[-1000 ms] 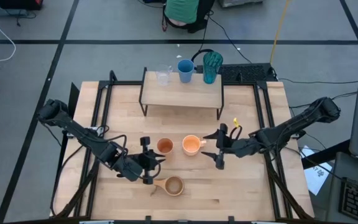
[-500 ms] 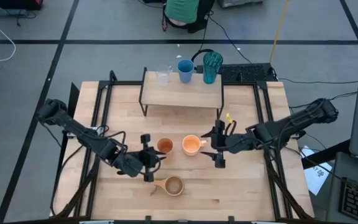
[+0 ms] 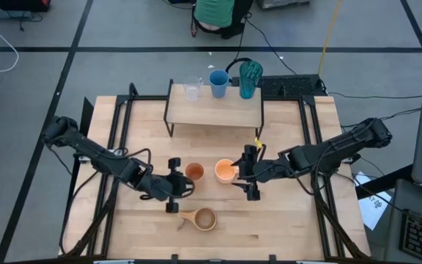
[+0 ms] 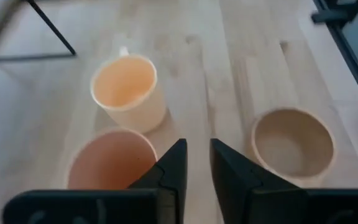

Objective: Stack small to large cups/mugs on shelf
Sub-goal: Put the orange cup on the shelf

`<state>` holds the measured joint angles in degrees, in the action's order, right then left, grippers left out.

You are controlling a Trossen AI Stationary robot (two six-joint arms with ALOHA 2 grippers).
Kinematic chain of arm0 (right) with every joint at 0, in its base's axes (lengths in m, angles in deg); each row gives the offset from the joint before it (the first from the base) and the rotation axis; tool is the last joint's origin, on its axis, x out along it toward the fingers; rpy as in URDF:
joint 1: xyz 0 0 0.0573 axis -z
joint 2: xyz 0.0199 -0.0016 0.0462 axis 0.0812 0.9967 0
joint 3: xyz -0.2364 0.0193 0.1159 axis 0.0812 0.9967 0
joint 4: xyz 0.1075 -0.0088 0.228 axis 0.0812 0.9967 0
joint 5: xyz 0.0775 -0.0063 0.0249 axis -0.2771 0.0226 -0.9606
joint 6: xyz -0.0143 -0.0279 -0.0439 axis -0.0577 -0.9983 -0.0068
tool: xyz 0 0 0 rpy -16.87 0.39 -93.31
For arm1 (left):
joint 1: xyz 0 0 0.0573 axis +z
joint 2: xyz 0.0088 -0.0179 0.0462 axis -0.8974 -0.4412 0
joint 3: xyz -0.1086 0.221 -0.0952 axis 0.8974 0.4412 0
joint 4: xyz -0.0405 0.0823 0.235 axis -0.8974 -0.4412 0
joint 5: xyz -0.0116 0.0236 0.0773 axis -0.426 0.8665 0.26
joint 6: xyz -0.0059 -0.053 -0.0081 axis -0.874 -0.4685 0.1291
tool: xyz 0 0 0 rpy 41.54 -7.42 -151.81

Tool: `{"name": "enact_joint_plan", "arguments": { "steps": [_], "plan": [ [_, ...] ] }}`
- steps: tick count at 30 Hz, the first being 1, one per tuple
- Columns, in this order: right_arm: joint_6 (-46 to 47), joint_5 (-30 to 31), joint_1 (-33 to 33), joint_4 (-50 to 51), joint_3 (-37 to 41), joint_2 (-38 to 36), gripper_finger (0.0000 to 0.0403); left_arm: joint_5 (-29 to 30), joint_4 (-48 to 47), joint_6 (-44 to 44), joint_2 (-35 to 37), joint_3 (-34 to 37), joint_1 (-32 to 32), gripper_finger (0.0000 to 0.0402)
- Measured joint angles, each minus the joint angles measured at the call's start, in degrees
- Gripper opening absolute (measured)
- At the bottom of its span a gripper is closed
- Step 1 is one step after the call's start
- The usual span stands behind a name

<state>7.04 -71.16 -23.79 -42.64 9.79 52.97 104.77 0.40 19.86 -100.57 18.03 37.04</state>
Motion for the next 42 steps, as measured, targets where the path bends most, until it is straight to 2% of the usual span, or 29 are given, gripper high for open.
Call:
{"name": "enact_joint_plan", "arguments": {
  "steps": [7, 12, 15, 19, 27, 34, 42],
  "plan": [
    [-0.15, 0.0, 0.0, -0.12, 0.02, -0.08, 0.0292, -5.05, -8.55, 1.86, -0.06, -0.94, 2.2, 0.0168],
    [0.08, 0.02, -0.02, -0.19, 0.01, -0.08, 0.0292, -6.57, -24.36, 1.77, -0.93, -10.43, 5.0, 0.0214],
    [0.12, 0.02, -0.02, -1.31, 0.01, -0.08, 0.0292, -7.06, -31.43, 4.02, -2.25, -15.36, 6.11, 0.0218],
    [0.07, 0.02, -0.02, -2.69, 0.0, -0.08, 0.0292, -9.41, -34.58, 8.72, -4.54, -20.79, 6.92, 0.0218],
    [-0.15, 0.03, -0.02, -2.73, 0.0, -0.08, 0.0292, -8.31, -44.7, 14.47, -15.8, -29.85, 6.21, 0.0218],
    [-0.11, 0.05, -0.22, -2.29, 0.0, -0.08, 0.0292, -7.93, -45.76, 18.9, -21.0, -31.08, 5.43, 0.0218],
    [0.01, 0.25, -1.99, -0.98, 0.0, -0.08, 0.0292, -6.43, -41.62, 20.6, -21.51, -30.7, 7.09, 0.0208]
  ]
}}
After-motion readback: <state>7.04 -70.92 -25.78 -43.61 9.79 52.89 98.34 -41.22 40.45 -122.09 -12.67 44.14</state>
